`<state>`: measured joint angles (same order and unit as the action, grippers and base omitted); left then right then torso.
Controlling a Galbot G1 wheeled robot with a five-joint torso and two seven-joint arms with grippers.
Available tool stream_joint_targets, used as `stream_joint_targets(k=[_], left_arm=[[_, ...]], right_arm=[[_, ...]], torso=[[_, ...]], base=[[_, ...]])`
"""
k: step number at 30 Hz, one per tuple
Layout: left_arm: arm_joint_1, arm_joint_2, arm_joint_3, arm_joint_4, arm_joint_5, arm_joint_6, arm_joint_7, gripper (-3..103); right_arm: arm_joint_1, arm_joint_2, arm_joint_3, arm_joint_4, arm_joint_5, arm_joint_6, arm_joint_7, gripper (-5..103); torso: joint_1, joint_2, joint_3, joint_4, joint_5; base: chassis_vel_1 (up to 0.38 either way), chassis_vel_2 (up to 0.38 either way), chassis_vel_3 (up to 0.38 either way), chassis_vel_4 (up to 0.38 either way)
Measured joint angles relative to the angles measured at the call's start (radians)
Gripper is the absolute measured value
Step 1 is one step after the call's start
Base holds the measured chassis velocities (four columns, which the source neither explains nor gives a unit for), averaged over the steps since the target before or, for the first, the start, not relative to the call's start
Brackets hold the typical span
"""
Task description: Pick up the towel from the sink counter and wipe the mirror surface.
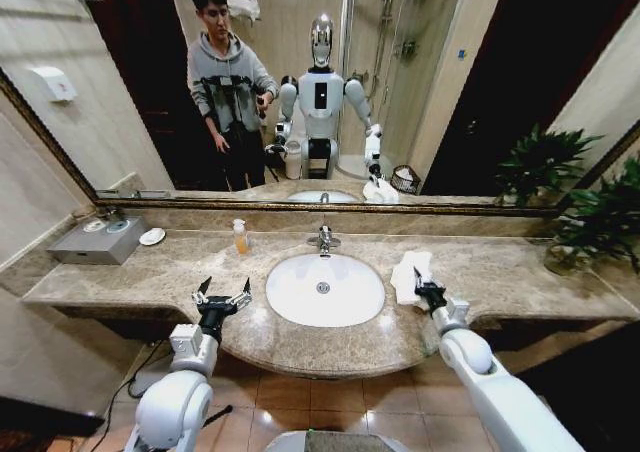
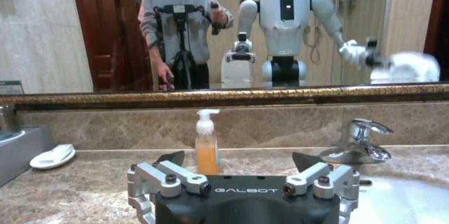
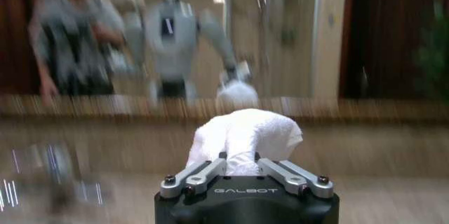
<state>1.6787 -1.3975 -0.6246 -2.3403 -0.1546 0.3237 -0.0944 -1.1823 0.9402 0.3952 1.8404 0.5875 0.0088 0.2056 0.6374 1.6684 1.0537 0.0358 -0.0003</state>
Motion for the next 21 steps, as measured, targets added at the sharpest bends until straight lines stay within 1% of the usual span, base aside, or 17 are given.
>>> stream_joint_targets(k=[2,3,4,5,6,7,9,11,13,17,19,20,21], left_arm=[[0.0,0.0,0.0,0.0,0.0,0.0,0.0,100],[0.0,0.0,0.0,0.0,0.0,0.0,0.0,100],[0.0,0.0,0.0,0.0,0.0,0.0,0.0,100],[0.0,0.0,0.0,0.0,0.0,0.0,0.0,100],[0.0,0.0,0.0,0.0,0.0,0.0,0.0,100],[0.0,0.0,0.0,0.0,0.0,0.0,0.0,100],[0.0,0.0,0.0,0.0,0.0,0.0,0.0,100],[0.0,0.0,0.0,0.0,0.0,0.0,0.0,100],[0.0,0.0,0.0,0.0,0.0,0.0,0.0,100],[0.0,0.0,0.0,0.0,0.0,0.0,0.0,100],[0.0,0.0,0.0,0.0,0.0,0.0,0.0,100],[0.0,0.0,0.0,0.0,0.0,0.0,0.0,100],[0.0,0.0,0.0,0.0,0.0,0.0,0.0,100]], right_arm=[[0.062,-0.036,0.003,0.078,0.035,-0.007,0.0,5],[0.062,-0.036,0.003,0.078,0.035,-0.007,0.0,5],[0.095,-0.053,0.001,0.105,0.051,-0.012,-0.001,5],[0.132,-0.069,-0.007,0.125,0.069,-0.019,-0.001,5],[0.177,-0.088,-0.018,0.14,0.091,-0.028,-0.001,5],[0.177,-0.088,-0.018,0.14,0.091,-0.028,-0.001,5],[0.269,-0.121,-0.038,0.15,0.136,-0.046,-0.001,5],[0.294,-0.131,-0.039,0.15,0.148,-0.049,-0.001,5],[0.311,-0.143,-0.037,0.15,0.158,-0.05,-0.001,5],[0.349,-0.149,-0.041,0.134,0.167,-0.05,-0.004,5],[0.451,-0.13,-0.082,0.088,0.168,-0.049,-0.012,5],[0.451,-0.13,-0.082,0.088,0.168,-0.049,-0.012,5],[0.505,-0.113,-0.108,0.057,0.162,-0.044,-0.015,5]], torso=[[0.0,0.0,0.0,0.0002,-0.0002],[0.0,0.0,0.0,0.0002,-0.0002],[0.0,0.0,0.0,0.0005,-0.0003],[0.0,0.0,0.0,0.0003,-0.0003],[0.0,0.0,0.0,0.0001,0.0005],[0.0,0.0,0.0,0.0001,0.0005],[0.0,0.0,0.0,0.0002,0.0001],[0.0,0.0,0.0,0.0005,0.0],[0.0,0.0,0.0,-0.0001,0.0002],[0.0,0.0,0.0,-0.0007,0.0006],[0.0,0.0,0.0,-0.0005,0.0002],[0.0,0.0,0.0,-0.0005,0.0002],[0.0,0.0,0.0,-0.0003,0.0003]], base=[[0.0,0.0,0.0,0.0],[0.0,0.0,0.0,0.0],[0.0,0.0,0.0,0.0],[0.0,0.0,0.0,0.0],[0.0,0.0,0.0,0.0],[0.0,0.0,0.0,0.0],[0.0,0.0,0.0,0.0],[0.0,0.0,0.0,0.0],[0.0,0.0,0.0,0.0],[0.0,0.0,0.0,0.0],[0.0,0.0,0.0,0.0],[0.0,0.0,0.0,0.0],[0.0,0.0,0.0,0.0]])
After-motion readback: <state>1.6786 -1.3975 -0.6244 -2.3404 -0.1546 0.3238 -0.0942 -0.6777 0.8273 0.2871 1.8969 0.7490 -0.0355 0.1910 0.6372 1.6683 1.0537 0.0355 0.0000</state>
